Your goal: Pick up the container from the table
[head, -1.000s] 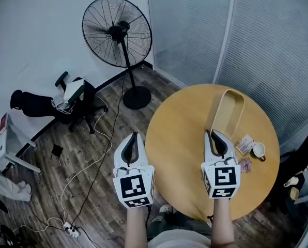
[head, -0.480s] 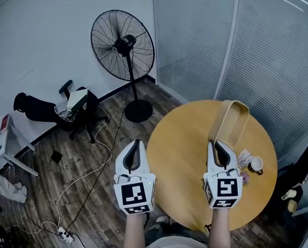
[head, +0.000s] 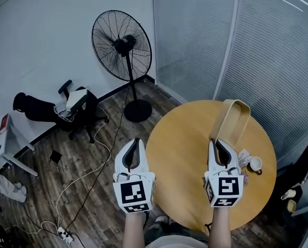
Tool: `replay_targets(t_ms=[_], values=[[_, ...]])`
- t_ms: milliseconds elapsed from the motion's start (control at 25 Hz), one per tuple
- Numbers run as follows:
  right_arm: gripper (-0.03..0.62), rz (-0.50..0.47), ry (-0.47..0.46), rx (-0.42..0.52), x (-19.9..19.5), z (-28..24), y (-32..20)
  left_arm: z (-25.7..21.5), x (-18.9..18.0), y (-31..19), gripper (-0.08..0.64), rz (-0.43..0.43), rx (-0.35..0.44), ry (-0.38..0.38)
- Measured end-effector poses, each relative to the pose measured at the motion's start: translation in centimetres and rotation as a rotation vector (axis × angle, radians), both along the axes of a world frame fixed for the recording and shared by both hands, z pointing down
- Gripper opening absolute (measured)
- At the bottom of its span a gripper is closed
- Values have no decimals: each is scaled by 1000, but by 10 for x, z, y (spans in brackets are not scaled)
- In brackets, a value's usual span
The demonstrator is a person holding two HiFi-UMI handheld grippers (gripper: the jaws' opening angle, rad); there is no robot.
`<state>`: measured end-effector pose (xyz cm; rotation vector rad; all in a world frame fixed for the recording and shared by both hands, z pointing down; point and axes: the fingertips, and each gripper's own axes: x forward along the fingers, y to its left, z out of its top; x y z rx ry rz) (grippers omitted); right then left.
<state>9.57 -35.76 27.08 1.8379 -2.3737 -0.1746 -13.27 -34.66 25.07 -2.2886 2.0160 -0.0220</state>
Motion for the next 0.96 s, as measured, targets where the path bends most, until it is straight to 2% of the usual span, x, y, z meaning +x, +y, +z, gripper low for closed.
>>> replay_targets(t_ms=[960], values=[[51,0,8,-26,0,10,0,7,-7,2,2,-20,-10,6]])
